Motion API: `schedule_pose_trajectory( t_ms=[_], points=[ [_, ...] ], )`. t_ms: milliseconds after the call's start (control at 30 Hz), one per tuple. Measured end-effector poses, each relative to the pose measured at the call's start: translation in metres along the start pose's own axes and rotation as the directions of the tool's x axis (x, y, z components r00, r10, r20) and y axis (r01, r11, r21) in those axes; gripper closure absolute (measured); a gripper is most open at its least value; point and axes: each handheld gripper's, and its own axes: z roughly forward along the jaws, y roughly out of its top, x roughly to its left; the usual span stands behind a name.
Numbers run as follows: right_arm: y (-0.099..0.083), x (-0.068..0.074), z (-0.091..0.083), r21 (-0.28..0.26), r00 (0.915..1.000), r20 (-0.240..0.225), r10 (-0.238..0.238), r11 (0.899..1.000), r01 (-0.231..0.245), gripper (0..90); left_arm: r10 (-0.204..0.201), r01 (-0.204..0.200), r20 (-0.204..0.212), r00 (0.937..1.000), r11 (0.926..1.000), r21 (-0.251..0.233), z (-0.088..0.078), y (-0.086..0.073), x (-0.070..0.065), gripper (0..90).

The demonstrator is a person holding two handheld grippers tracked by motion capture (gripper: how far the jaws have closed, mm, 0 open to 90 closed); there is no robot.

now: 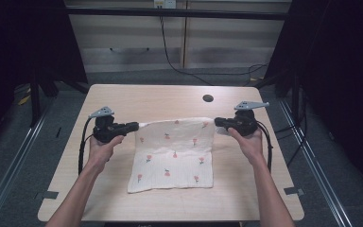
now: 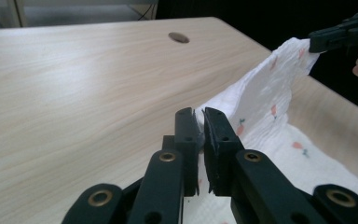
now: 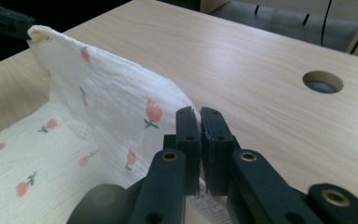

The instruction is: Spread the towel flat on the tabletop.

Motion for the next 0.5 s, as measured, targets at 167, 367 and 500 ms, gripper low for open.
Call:
schedule_pose_trajectory(
  t_ms=[167, 367, 500],
  points=[
    [-0.006, -0.012, 0.026, 0.018, 0.998, 0.039, 0.049, 0.999, -0.05, 79.3, -0.038, 0.038, -0.018, 0.9991, 0.9989, 0.026, 0.014, -0.004, 0.02, 76.8],
    [-0.005, -0.018, 0.023, -0.014, 0.9935, 0.083, 0.078, 0.997, -0.077, 72.2, -0.05, 0.05, -0.022, 0.9985, 0.9985, 0.022, 0.006, -0.006, 0.027, 63.2],
    [-0.002, -0.017, 0.013, -0.008, 0.9949, 0.076, 0.066, 0.998, -0.065, 71.3, -0.061, 0.061, -0.011, 0.9981, 0.998, 0.014, 0.001, -0.008, 0.027, 61.6]
  ],
)
